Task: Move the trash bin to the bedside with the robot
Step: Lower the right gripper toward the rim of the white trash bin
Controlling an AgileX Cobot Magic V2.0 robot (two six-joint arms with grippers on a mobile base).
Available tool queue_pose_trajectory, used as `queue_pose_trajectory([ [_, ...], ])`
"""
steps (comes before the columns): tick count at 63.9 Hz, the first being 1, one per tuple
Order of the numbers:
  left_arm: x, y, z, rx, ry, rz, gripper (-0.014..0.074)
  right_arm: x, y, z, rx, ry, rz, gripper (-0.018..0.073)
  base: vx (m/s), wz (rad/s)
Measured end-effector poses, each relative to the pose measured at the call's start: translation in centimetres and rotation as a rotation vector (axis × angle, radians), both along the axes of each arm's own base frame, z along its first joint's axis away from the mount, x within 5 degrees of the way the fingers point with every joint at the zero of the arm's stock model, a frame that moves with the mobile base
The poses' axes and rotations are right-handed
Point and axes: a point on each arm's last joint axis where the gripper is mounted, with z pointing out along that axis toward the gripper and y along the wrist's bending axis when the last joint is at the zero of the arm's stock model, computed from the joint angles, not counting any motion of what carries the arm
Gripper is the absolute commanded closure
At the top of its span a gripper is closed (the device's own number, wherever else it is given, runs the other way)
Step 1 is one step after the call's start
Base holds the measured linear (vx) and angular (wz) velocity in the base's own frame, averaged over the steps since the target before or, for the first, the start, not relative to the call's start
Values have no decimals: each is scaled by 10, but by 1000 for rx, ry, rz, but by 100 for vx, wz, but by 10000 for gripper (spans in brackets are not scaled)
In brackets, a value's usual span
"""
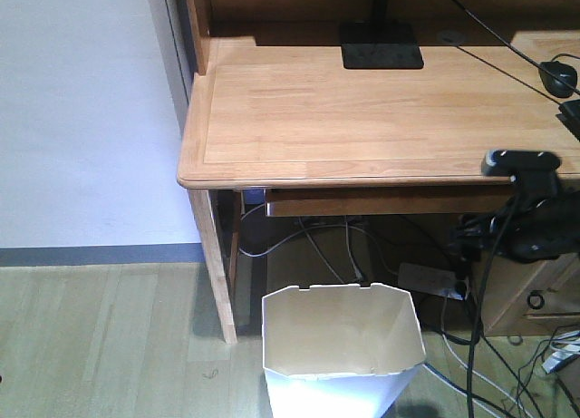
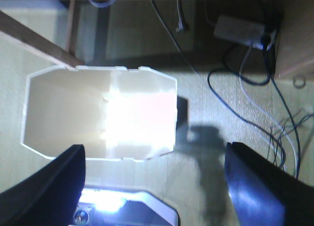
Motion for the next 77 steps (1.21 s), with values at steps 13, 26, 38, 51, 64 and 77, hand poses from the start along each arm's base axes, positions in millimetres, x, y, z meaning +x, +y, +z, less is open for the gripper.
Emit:
queue_pose_trajectory([
  [13,0,0,0,0,0,0,603,18,-4,-64,-1,157,-19,-7,0,0],
  [26,0,0,0,0,0,0,603,43,-6,-115,-14,238,13,-7,0,0],
  [38,0,0,0,0,0,0,603,66,-8,-156,-24,270,49,-7,0,0],
  [51,0,0,0,0,0,0,603,87,-9,-196,-39,275,97,-7,0,0],
  [64,0,0,0,0,0,0,603,91,-9,-241,-36,322,113,-7,0,0],
  [77,0,0,0,0,0,0,603,88,-8,-277,-23,374,117,-7,0,0],
])
